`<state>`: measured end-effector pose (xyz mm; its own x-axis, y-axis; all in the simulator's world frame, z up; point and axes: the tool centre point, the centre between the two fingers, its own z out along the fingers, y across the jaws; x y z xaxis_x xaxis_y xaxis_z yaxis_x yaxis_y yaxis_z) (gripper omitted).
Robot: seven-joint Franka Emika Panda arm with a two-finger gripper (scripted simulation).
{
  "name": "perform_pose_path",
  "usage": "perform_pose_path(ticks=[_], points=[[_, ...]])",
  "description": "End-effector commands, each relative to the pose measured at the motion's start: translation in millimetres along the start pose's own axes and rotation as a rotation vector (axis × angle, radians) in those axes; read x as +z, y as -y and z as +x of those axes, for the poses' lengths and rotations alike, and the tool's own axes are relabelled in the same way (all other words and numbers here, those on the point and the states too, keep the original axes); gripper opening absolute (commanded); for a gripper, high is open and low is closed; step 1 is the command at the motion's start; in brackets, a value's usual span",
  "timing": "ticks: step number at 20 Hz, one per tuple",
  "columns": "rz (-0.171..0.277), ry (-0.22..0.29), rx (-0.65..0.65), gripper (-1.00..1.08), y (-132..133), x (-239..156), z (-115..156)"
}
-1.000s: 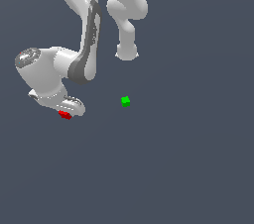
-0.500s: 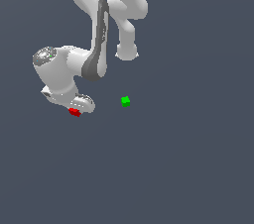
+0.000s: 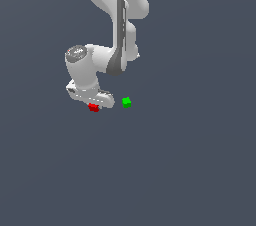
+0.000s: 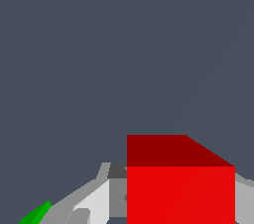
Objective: Stack the red cube on top of the green cube.
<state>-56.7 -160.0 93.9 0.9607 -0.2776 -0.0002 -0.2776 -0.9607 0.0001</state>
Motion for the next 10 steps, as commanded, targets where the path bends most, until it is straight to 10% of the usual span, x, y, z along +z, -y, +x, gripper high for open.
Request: perform_pose_path(ticks=[1,10], points=[[0.0,-0.001,-0.001,-1.0,18,5,-18],[0.0,-0.001,-0.001,-1.0,82,21,-77]])
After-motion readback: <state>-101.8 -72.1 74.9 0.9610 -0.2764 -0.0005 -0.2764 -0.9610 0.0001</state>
